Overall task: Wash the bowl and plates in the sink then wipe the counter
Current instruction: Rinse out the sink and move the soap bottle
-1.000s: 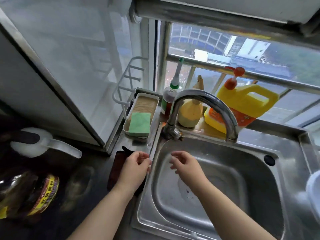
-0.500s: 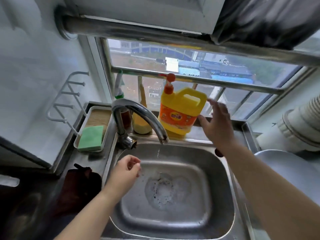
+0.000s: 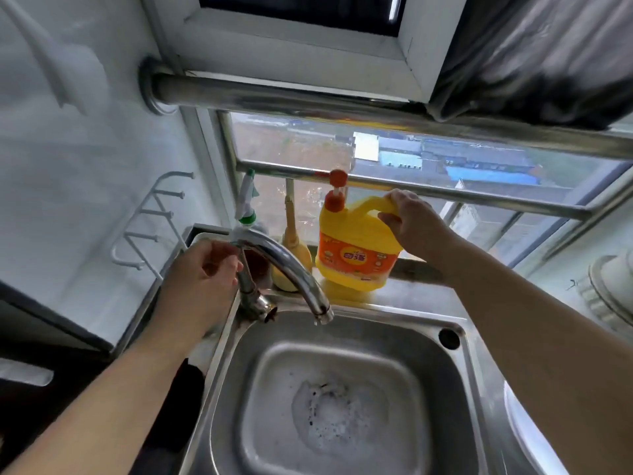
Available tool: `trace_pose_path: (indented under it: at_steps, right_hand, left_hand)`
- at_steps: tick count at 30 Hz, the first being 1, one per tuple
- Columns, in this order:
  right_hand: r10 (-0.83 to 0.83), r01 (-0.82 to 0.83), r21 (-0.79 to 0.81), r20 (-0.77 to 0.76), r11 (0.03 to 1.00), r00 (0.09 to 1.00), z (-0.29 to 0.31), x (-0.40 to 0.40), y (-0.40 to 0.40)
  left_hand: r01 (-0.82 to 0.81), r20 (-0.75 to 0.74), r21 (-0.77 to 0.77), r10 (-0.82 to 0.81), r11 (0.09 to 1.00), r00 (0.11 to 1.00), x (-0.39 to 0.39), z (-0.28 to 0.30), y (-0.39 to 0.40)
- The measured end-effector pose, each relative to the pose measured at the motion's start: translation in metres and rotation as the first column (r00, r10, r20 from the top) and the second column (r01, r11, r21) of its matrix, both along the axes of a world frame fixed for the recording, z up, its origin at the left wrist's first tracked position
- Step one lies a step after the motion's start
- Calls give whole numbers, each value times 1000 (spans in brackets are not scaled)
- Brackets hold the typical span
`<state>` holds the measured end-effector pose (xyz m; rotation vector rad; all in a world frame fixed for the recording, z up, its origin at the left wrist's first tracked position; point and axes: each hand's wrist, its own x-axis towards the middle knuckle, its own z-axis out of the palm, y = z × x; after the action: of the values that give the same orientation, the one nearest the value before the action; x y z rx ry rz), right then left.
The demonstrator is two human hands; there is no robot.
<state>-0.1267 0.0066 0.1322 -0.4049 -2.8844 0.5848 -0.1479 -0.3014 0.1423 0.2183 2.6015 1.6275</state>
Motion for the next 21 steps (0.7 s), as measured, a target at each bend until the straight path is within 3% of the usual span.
trace_pose_path:
  at_steps: [4,6,8,10,13,15,18,21]
  right_hand:
    - [96,-91,-100,46,991,994,-3,5,2]
    - [88,-84,-159,18,984,996,-8,8,0]
    - [60,-63,-178,-24,982,998,-12,9,-3]
    - [42,-51,-168,-56,985,998,-17,7,-5]
    - [30,-40,-144,-69,989,997,-24,7,-4]
    - [21,-33,-151,-77,988,997,-25,8,-3]
    - [-9,-8,-171,-102,985,995,-26,9,-3]
    - [-7,-11,-169,-110,986,994,-27,10,-6]
  left_hand:
    - [-5,-180,-106,-14,994,984,-39,23,11]
    - [68,-195,-200,-107,977,975,-66,33,24]
    - [289,-36,-322,-317,901,948,-88,37,41]
    - [515,185,-418,-485,748,855,-104,31,58]
    - [666,349,-540,-583,516,734,-123,22,82]
    - [731,429,-540,-611,417,665,-133,19,92]
    - [772,515,-546,-596,325,615,-140,8,97]
    - [728,402,-604,-665,325,630,-145,-8,100]
